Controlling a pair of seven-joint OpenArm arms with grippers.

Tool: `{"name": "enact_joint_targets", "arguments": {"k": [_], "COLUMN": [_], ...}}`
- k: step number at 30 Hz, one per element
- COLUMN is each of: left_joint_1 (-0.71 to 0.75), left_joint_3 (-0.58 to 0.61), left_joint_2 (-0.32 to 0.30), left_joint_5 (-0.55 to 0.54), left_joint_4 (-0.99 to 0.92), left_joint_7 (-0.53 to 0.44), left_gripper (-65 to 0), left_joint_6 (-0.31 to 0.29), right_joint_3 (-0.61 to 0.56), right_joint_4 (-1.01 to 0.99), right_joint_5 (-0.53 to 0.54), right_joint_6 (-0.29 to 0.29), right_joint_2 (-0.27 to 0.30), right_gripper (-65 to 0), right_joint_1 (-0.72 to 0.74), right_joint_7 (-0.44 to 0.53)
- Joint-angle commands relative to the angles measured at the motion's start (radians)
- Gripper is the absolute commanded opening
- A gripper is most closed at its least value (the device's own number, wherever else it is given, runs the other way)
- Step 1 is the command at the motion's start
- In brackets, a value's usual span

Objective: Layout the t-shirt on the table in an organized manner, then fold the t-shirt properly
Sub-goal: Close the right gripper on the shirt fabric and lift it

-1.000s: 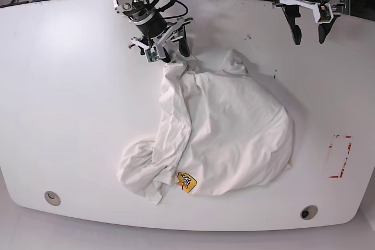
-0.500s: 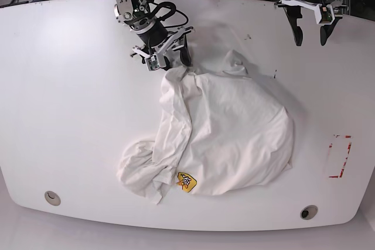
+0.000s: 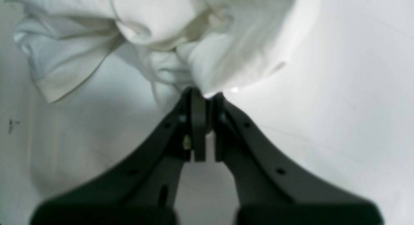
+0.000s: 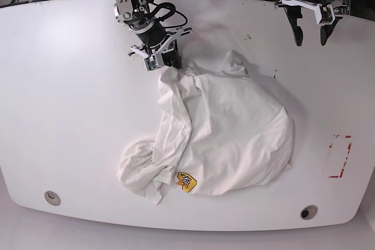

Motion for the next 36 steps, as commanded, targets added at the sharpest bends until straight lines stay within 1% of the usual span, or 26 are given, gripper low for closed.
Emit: {"name": "enact_joint_targets", "arguments": {"k": [1,3,11,15,26,34,36], "left_joint_1": [0.011,0.011,0.009,0.006,0.006,0.006,0.006], "left_joint_3": [-0.004,-0.003,-0.001,-0.001,-0.003,-0.004,-0.004], "left_joint_2": [-0.013,-0.021,-0.032,-0.032,-0.032,-0.032,-0.032], "left_joint_5": [-0.004,-0.004,-0.004,-0.004,-0.004,-0.004,-0.004], "left_joint_4": [0.018,0.018,0.017,0.017,0.017,0.017,0.017], "left_joint_7": [-0.022,-0.022,-0.022,-0.022,-0.022,-0.022,-0.022], "left_gripper": [-28.3,-28.3,-28.3,-28.3,-28.3,-28.3,-28.3], "left_joint_6": [0.002,0.002,0.002,0.002,0.002,0.002,0.002], "right_joint_3": [-0.001,-0.001,-0.003,-0.004,-0.006,-0.006,-0.006], "right_joint_4": [0.000,0.002,0.022,0.036,0.020,-0.032,-0.039], "right_joint_5": [-0.018,-0.018,-0.019,-0.019,-0.019,-0.019,-0.019], "right_joint_6": [-0.003,-0.003,-0.003,-0.003,-0.003,-0.003,-0.001], "right_joint_2": [0.003,0.003,0.003,0.004,0.004,0.004,0.004], "right_gripper": [-61.5,-59.9,-43.9,-39.6,-38.8,-39.8,-43.0], "right_joint_1": [-0.015,-0.016,-0.052,-0.070,-0.073,-0.045,-0.045], "right_joint_7": [-0.063,-0.063,-0.063,-0.063,-0.063,-0.063,-0.063]}}
